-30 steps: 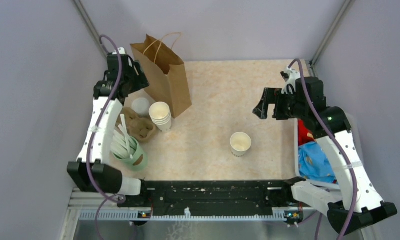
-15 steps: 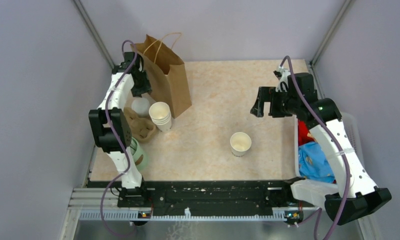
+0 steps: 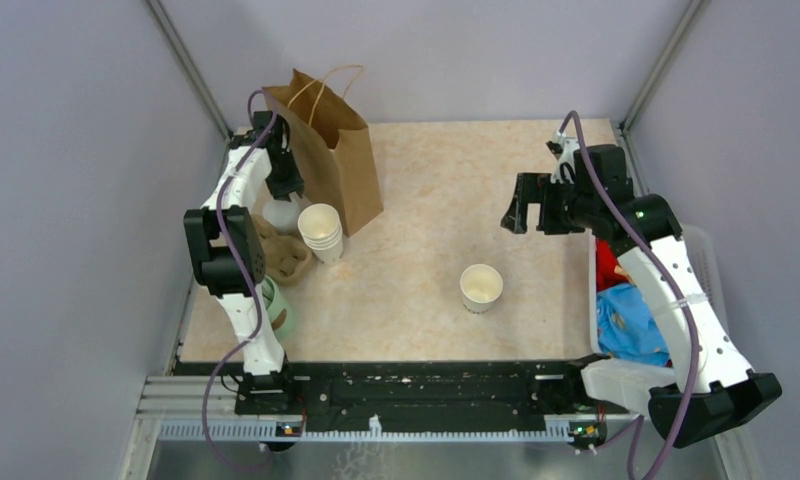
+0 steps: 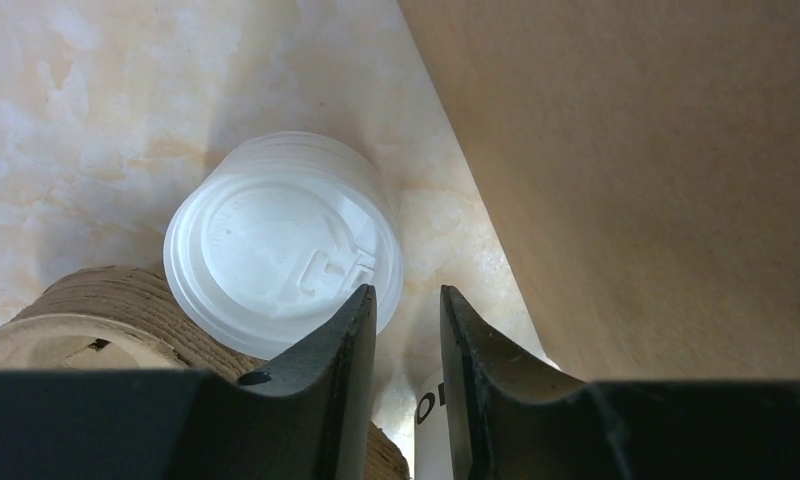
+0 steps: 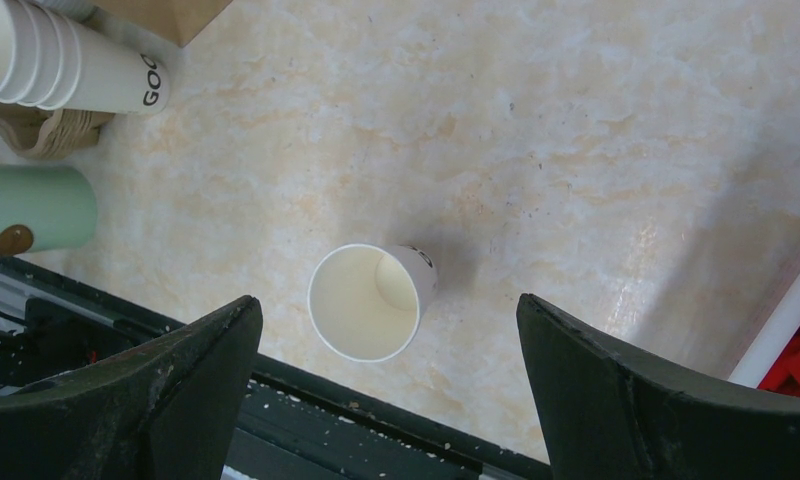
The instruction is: Pack the takeout coffee
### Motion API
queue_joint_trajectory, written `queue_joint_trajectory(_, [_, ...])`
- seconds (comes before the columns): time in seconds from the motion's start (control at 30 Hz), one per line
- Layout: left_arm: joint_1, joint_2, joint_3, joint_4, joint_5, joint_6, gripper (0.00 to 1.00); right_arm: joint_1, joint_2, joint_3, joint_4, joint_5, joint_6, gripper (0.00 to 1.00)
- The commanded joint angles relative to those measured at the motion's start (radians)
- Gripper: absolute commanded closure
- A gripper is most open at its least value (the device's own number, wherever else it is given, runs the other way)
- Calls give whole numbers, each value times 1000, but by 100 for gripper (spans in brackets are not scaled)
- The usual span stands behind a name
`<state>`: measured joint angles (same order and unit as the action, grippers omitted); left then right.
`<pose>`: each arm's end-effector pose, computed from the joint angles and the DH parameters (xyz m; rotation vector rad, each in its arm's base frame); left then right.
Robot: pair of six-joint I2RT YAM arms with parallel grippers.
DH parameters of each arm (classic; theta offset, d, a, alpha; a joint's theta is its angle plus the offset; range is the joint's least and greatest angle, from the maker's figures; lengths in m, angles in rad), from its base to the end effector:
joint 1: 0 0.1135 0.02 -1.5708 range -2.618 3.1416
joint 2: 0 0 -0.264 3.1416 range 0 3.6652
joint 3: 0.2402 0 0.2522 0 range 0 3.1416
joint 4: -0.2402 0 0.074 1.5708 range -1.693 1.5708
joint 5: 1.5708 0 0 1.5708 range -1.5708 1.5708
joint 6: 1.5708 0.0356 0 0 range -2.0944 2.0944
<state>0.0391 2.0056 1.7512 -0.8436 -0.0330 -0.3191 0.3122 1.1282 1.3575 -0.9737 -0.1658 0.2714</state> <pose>0.4329 0.0181 0.2518 -0.4858 2.6240 -0.0461 0.2000 0.0707 0.3922 -0.1336 2.3490 0.4837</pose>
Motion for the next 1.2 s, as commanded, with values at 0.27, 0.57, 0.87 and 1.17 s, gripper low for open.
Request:
queue_joint_trajectory(0.27, [14,26,-24,48,9,-8,69,10,4,36,16,-1,-1,2])
queue_joint_trajectory(0.57, [19,46,-28,64,27,-8,69,11,11,38,19,-3,-1,2])
queue_joint_trajectory(0.87, [19,48,-31,62,17,-2,81,11,13,36,22,-5,0,3])
queue_joint_trajectory(1.17, [19,24,-27,61,0,12,80,10,14,27,29,-15,6,3])
